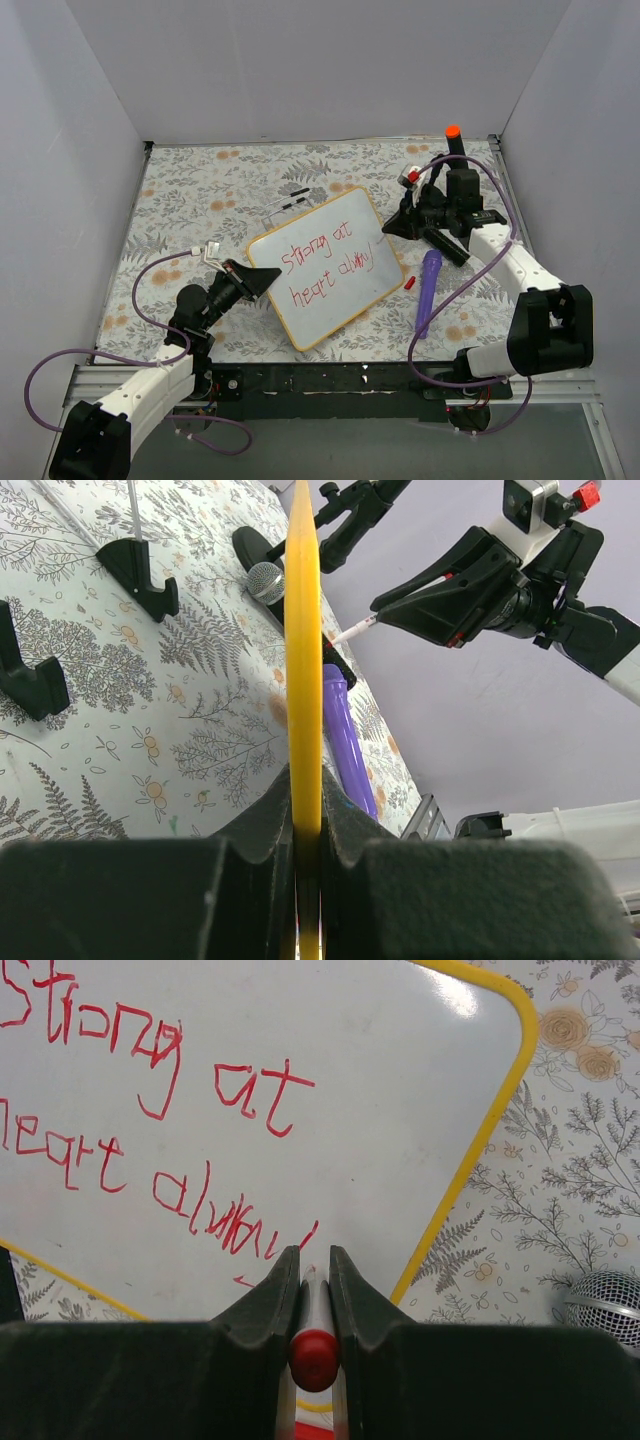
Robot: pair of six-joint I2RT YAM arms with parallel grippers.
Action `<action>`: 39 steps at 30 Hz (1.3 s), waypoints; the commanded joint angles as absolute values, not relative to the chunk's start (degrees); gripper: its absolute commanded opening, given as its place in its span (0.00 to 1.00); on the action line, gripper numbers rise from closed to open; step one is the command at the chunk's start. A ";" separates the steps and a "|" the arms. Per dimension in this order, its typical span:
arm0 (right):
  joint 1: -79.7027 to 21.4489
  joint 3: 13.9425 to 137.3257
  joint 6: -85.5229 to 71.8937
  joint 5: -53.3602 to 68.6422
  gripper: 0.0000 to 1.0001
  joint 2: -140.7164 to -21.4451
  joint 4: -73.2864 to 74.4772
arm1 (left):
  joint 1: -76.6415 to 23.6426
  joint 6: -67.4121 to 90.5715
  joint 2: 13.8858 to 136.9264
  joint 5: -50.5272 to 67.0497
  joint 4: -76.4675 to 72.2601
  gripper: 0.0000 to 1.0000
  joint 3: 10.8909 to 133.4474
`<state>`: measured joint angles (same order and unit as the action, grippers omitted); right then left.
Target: Write a sentence on the whiteboard
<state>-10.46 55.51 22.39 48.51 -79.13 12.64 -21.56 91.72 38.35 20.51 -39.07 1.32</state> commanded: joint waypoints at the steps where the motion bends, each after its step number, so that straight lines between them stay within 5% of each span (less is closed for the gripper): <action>1: -10.19 58.09 20.57 47.90 0.01 -80.67 7.82 | -21.71 94.22 36.21 20.83 -48.69 0.00 -2.64; 39: -11.51 58.62 22.94 51.33 0.01 -85.17 11.25 | -21.71 94.22 36.91 20.83 -49.40 0.00 -2.72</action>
